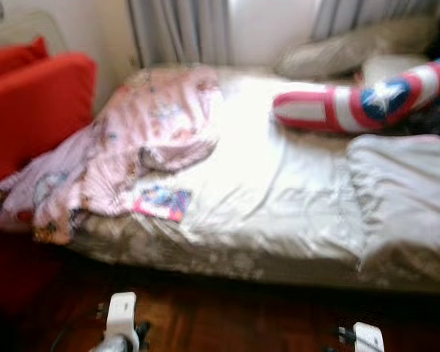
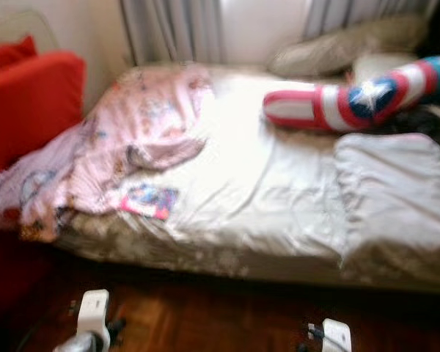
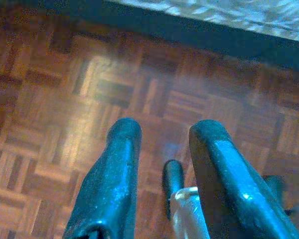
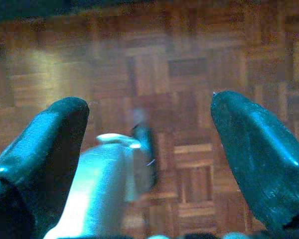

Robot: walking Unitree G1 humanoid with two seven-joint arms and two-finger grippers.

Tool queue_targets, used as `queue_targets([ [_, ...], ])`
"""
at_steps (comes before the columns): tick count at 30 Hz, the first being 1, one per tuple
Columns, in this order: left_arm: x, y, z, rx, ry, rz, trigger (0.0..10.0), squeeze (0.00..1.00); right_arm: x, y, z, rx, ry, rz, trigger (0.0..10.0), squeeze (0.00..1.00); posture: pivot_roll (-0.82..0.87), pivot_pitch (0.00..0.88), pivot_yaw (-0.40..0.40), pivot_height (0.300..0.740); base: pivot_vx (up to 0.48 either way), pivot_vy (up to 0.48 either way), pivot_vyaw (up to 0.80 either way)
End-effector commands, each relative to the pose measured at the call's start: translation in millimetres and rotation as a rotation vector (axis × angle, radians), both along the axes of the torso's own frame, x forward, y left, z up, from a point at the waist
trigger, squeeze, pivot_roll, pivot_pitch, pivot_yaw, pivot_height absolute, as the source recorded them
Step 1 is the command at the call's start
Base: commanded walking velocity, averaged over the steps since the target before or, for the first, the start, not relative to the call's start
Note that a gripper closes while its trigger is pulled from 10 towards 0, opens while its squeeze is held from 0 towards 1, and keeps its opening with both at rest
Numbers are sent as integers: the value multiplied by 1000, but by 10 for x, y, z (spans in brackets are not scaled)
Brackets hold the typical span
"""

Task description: Clean up the room

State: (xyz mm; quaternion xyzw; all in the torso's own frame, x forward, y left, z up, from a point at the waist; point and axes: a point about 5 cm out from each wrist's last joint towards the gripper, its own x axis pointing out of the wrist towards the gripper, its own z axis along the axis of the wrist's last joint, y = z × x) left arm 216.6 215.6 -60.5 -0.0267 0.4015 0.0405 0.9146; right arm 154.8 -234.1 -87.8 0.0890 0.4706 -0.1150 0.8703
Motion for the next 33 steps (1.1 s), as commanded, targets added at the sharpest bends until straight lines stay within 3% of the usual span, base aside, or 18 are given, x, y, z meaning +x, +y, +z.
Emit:
queue_targets([
  [1,-42,-24,-33,-6,23,0,10000,0,29,-32,21,-12,-13,-2,10000,0,-10,0,51,740,0,-319,0],
  [33,-27,-45,-31,-16,30,-10,10000,0,46,-45,30,-15,-16,-6,10000,0,-27,0,52,740,0,-297,0],
])
